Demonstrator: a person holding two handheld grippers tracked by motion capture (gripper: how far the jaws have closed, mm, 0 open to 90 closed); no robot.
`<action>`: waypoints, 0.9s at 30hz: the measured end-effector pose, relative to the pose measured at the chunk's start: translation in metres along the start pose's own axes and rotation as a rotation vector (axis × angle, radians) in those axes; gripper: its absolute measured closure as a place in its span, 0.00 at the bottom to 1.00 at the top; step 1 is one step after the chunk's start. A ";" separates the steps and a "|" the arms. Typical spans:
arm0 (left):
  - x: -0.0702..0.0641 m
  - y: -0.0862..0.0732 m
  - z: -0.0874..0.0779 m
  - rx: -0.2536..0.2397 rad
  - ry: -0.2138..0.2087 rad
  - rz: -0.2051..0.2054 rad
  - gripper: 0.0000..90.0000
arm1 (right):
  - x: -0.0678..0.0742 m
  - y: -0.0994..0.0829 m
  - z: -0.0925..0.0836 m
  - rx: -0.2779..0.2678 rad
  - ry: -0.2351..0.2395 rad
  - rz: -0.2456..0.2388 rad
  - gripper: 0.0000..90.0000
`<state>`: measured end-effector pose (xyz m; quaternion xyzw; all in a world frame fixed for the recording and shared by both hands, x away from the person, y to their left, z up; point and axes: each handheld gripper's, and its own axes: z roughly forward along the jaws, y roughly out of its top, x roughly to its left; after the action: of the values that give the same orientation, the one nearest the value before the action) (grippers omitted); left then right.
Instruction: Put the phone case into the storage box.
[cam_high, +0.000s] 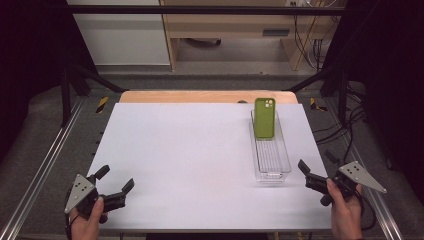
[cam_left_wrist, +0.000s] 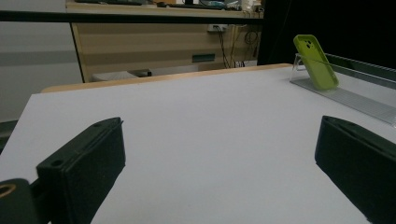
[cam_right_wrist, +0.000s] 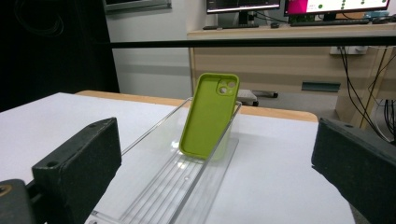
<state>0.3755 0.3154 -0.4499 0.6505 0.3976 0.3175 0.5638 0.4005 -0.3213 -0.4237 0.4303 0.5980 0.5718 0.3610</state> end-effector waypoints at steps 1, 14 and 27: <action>0.000 0.000 0.000 0.000 0.000 0.000 0.01 | 0.001 -0.001 0.000 0.002 0.002 -0.004 0.02; -0.001 0.000 0.001 0.003 -0.005 0.005 0.01 | 0.007 -0.018 0.000 0.010 0.013 0.029 0.02; -0.002 0.000 0.002 0.004 -0.009 0.006 0.01 | 0.014 -0.031 0.003 0.027 0.033 0.033 0.02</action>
<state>0.3760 0.3126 -0.4503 0.6541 0.3938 0.3156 0.5635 0.3949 -0.3069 -0.4537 0.4352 0.6044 0.5767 0.3358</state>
